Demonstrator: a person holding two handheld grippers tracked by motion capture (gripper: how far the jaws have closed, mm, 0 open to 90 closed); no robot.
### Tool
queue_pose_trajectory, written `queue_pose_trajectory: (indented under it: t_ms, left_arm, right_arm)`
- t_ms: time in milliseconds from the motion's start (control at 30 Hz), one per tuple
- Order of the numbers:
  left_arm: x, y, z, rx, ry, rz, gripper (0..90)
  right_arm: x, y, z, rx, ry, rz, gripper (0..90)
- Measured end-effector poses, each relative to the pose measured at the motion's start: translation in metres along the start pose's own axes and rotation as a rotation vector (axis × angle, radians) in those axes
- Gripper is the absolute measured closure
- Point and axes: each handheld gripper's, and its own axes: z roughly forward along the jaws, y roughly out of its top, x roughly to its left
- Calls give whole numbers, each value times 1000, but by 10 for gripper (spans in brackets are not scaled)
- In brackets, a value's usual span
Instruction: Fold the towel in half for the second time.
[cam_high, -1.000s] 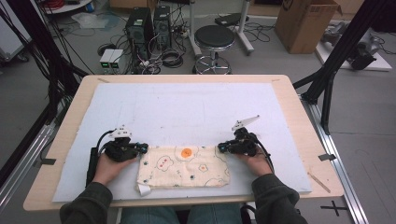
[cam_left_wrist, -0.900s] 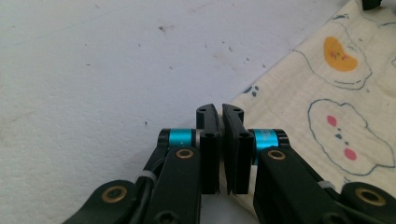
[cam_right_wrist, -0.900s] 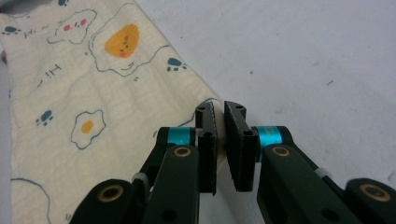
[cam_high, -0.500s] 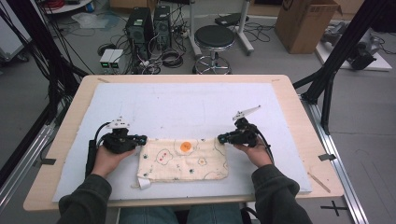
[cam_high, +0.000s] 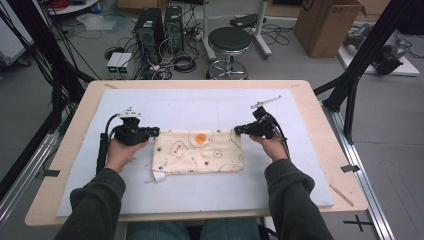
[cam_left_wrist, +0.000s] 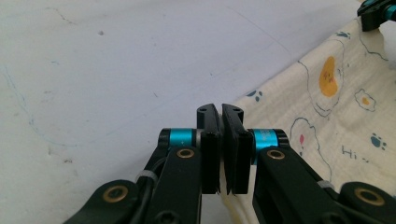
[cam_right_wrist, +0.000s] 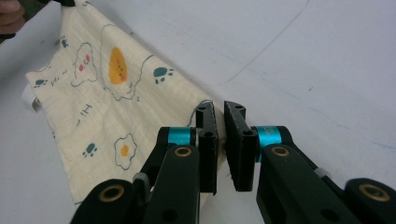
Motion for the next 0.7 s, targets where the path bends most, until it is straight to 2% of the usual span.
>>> queue_pose_trajectory:
  t_ms: [167, 267, 567, 700]
  left_arm:
    - [4, -4, 10, 22, 28, -18, 857]
    - [8, -5, 12, 9, 28, -46, 857]
    - [7, -8, 14, 4, 14, -41, 857]
    - [5, -9, 10, 21, 18, -20, 857]
  right_arm:
    - [-14, -3, 15, -13, 11, 64, 839]
    - [-18, -4, 20, -1, 14, 77, 839]
    - [-20, -5, 14, -30, 27, 90, 839]
    - [-14, -4, 12, -30, 21, 64, 839]
